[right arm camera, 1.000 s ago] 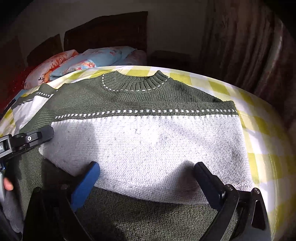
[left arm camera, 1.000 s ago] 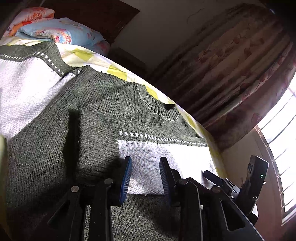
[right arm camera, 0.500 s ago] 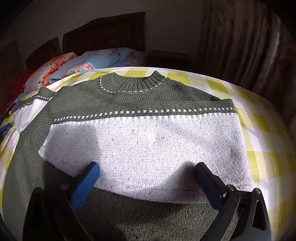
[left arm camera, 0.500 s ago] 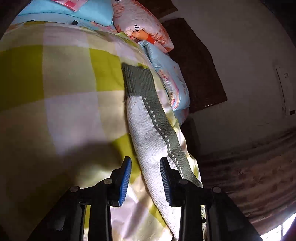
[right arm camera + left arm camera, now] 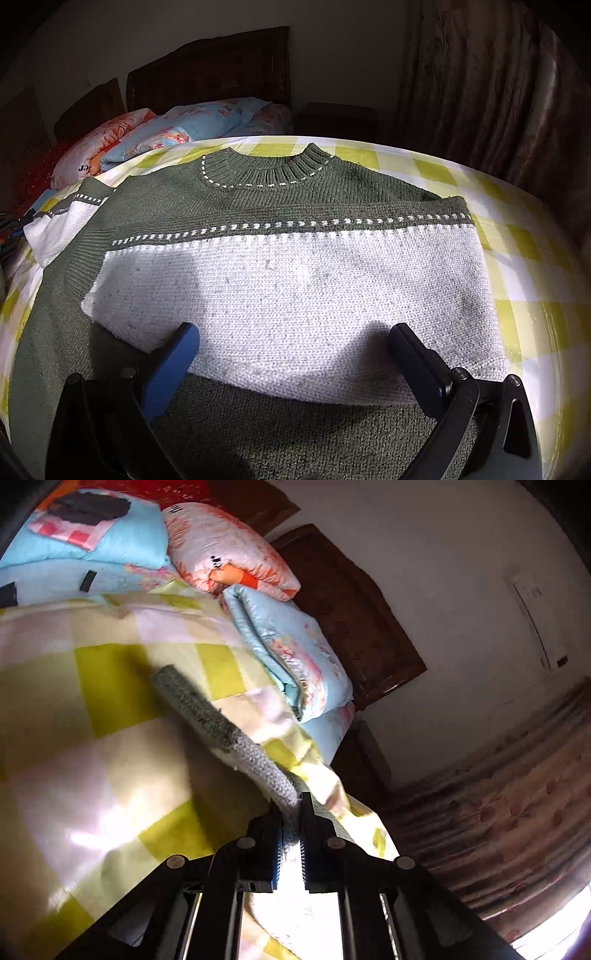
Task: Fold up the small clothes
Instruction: 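Grasp the other sleeve with the left gripper and lift it, then fold the held sleeve across the sweater body and release it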
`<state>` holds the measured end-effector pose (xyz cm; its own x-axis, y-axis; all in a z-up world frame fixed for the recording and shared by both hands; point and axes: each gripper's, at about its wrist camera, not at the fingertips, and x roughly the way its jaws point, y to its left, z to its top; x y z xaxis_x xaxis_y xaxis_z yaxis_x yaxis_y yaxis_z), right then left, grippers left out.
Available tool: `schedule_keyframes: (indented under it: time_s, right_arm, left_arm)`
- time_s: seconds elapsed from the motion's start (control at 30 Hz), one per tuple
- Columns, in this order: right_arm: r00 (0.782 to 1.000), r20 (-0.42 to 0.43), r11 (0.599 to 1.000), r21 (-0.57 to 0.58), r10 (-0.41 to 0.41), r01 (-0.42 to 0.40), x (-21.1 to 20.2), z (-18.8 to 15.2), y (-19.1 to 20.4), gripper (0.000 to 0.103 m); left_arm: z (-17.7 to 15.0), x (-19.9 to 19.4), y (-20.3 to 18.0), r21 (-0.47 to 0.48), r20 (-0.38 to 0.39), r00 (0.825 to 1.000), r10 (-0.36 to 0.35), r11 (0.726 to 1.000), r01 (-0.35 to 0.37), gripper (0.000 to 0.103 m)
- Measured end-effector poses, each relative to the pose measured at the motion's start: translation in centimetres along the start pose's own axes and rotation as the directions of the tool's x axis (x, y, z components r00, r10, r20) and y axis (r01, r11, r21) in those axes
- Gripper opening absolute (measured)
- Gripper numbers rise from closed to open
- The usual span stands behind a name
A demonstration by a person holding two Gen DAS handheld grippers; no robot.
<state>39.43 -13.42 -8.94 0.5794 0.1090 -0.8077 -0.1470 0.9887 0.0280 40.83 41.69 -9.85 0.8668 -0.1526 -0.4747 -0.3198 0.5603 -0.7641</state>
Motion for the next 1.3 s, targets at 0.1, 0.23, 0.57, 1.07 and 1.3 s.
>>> schedule_keyframes:
  time_s: [0.1, 0.23, 0.57, 1.07, 1.3]
  right_arm:
    - [0.997, 0.057, 0.998, 0.049, 0.047, -0.05, -0.9, -0.1, -0.8, 0.103]
    - [0.957, 0.274, 0.968, 0.197, 0.098, -0.155, -4.4, -1.1, -4.1, 0.103]
    - [0.912, 0.398, 0.834, 0.466, 0.102, -0.297, -5.6, -2.7, -10.4, 0.103]
    - [0.946, 0.244, 0.906, 0.314, 0.212, -0.284, -3.2, -1.2, -7.0, 0.103]
    - [0.974, 0.104, 0.959, 0.185, 0.201, -0.217, -0.6, -0.1, -4.2, 0.103]
  left_arm:
    - [-3.2, -1.4, -7.8, 0.181, -0.043, 0.988, -0.146, 0.972, 0.152, 0.007]
    - [-11.6, -0.4, -18.2, 0.415, -0.203, 0.943, -0.265, 0.849, 0.328, 0.008]
    - [-30.1, 5.3, -23.2, 0.536, -0.578, 0.814, -0.049, 0.729, 0.425, 0.018]
    - [-19.0, -3.3, -7.3, 0.197, -0.087, 0.993, 0.082, 0.978, -0.063, 0.024]
    - [-19.5, -1.6, -8.0, 0.242, -0.146, 0.978, 0.149, 0.964, -0.111, 0.026]
